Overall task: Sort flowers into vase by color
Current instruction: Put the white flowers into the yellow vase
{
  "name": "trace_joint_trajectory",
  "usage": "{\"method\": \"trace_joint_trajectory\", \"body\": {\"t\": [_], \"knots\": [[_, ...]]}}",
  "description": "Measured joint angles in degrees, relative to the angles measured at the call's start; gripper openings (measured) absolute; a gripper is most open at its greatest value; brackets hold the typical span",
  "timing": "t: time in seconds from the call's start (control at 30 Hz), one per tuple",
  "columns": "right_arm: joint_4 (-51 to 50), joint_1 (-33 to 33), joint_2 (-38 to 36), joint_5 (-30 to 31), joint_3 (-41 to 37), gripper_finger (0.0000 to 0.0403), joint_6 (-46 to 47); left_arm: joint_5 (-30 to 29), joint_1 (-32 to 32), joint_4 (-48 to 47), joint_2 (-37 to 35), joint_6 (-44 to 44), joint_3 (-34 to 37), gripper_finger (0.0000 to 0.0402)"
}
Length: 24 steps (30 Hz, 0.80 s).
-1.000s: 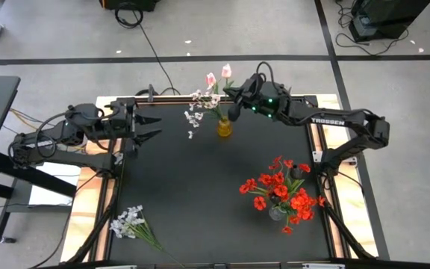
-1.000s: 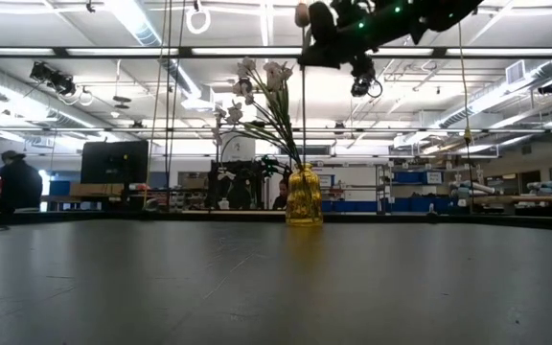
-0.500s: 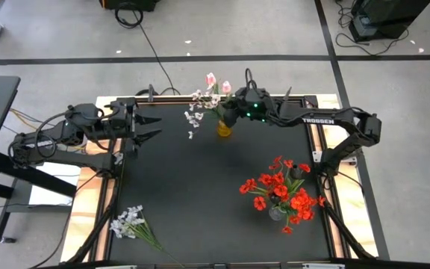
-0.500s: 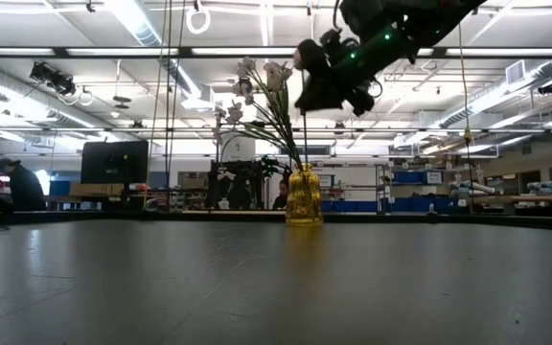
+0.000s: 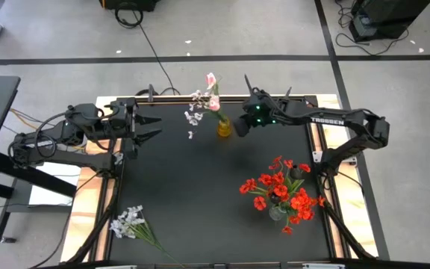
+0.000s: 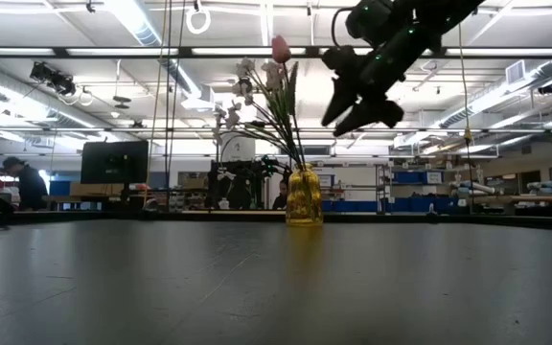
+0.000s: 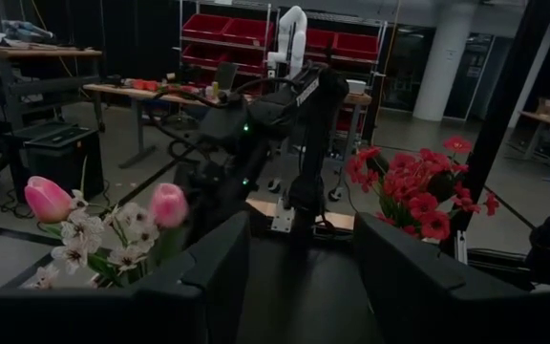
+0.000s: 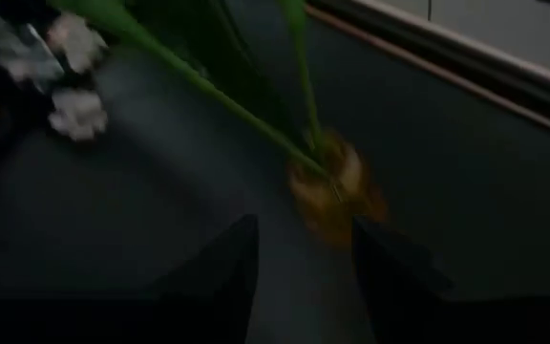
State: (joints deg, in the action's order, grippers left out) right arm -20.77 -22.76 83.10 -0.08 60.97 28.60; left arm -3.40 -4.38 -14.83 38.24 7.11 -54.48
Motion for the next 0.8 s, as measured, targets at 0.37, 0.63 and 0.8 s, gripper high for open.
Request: {"method": "trace_joint_trajectory", "body": {"t": [0.37, 0.63, 0.8], "knots": [[-5.40, -0.33, -2.07, 0.24, 0.00, 0.0175, -7.97, 0.00, 0.00, -0.02, 0.00, 0.00, 0.00, 0.0192], [-5.88, -0.50, -2.11, -3.02, 0.00, 0.0175, -2.89, -1.81, -0.07, 5.53, 0.86, -6.97, 0.04, 0.0192], [-5.86, -1.02, -2.11, -6.61, 0.00, 0.0175, 1.57, -1.82, -0.07, 14.69, 2.86, -5.49, 0.06, 0.0192]]}}
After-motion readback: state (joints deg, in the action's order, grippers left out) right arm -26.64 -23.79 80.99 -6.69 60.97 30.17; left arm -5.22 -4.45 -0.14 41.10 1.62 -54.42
